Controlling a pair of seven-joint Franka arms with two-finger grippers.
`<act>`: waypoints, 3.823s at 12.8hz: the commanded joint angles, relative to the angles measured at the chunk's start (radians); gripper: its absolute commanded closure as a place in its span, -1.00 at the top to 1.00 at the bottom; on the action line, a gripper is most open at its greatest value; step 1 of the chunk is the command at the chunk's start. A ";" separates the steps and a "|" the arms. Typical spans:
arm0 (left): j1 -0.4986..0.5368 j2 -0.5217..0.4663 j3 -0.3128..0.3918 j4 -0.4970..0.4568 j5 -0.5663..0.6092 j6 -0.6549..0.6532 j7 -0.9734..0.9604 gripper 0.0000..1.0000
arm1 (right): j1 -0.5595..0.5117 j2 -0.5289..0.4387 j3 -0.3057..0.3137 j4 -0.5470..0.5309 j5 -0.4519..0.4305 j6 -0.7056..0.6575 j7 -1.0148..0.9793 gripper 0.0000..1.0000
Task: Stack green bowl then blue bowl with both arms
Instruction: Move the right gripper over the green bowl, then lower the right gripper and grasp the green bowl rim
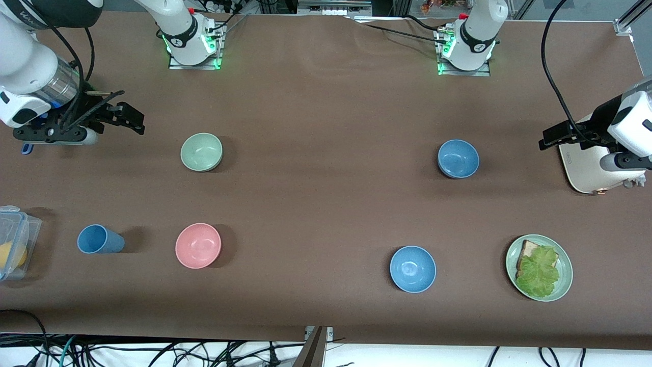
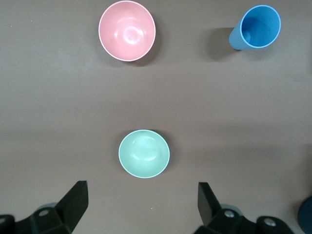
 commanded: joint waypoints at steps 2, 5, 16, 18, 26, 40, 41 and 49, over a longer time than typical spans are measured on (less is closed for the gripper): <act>0.000 0.009 -0.003 0.013 0.023 -0.014 0.014 1.00 | -0.003 0.013 0.004 0.025 -0.014 -0.033 -0.016 0.99; -0.005 0.012 -0.003 0.014 0.019 -0.014 0.014 1.00 | -0.004 0.027 0.004 0.031 -0.015 -0.028 -0.016 0.99; 0.000 0.041 0.000 0.050 0.013 -0.012 0.022 1.00 | -0.004 -0.033 0.004 -0.212 -0.006 0.125 -0.036 0.99; 0.000 0.043 0.003 0.050 0.012 -0.012 0.022 1.00 | -0.004 -0.051 0.006 -0.278 -0.004 0.179 -0.035 0.99; 0.000 0.043 0.003 0.050 0.010 -0.014 0.022 1.00 | -0.004 -0.089 0.006 -0.440 -0.006 0.282 -0.062 0.99; 0.000 0.049 0.003 0.050 0.010 -0.012 0.022 1.00 | -0.009 0.205 -0.005 -0.648 -0.006 0.803 -0.113 0.47; 0.000 0.049 0.003 0.050 0.010 -0.012 0.022 1.00 | -0.009 0.214 -0.004 -0.656 -0.004 0.829 -0.113 0.09; -0.002 0.049 0.002 0.051 0.010 -0.012 0.019 1.00 | -0.004 0.221 0.004 -0.606 0.000 0.819 -0.033 -1.00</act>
